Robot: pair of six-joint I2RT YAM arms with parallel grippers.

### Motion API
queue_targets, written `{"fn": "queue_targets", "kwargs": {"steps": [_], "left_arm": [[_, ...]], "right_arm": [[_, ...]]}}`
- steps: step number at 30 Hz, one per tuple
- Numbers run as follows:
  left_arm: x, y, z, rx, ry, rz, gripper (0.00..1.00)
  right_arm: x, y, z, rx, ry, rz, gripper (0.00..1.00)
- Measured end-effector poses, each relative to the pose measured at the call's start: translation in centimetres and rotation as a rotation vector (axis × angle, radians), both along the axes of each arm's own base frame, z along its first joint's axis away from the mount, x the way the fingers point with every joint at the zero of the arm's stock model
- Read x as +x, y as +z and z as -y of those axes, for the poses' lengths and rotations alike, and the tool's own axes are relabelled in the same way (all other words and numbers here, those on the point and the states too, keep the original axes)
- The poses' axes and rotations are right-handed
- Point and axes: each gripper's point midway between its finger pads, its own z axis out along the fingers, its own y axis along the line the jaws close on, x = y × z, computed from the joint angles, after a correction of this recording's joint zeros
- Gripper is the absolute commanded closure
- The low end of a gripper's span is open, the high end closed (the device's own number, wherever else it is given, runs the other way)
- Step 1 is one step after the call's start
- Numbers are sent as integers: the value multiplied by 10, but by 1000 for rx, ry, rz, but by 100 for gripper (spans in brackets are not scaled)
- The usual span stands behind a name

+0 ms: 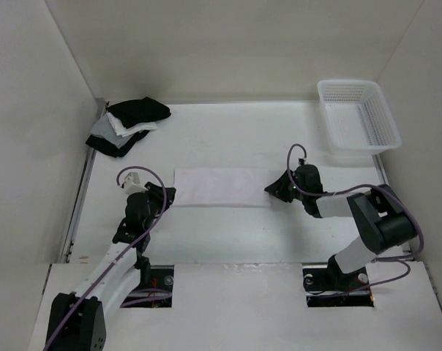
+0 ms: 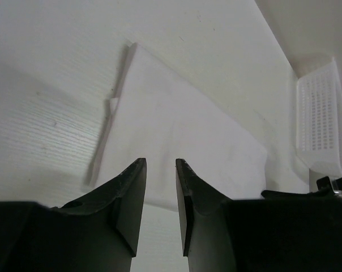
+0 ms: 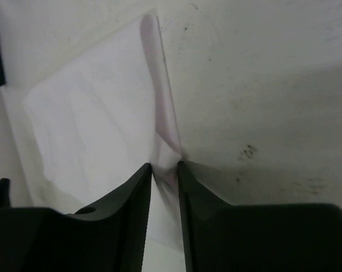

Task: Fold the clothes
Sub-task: Fold the tank top

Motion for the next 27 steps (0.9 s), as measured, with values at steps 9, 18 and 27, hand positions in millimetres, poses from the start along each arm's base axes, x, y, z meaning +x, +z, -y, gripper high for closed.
{"fn": "queue_targets", "kwargs": {"steps": [9,18,27], "left_arm": [[1,12,23,-34,-63,37,75],[-7,23,57,-67,-154,63,75],[-8,44,62,-101,-158,125,75]], "right_arm": [[6,4,11,124,-69,-19,97],[0,99,30,77,-107,221,96],[6,179,-77,-175,153,354,94]]}}
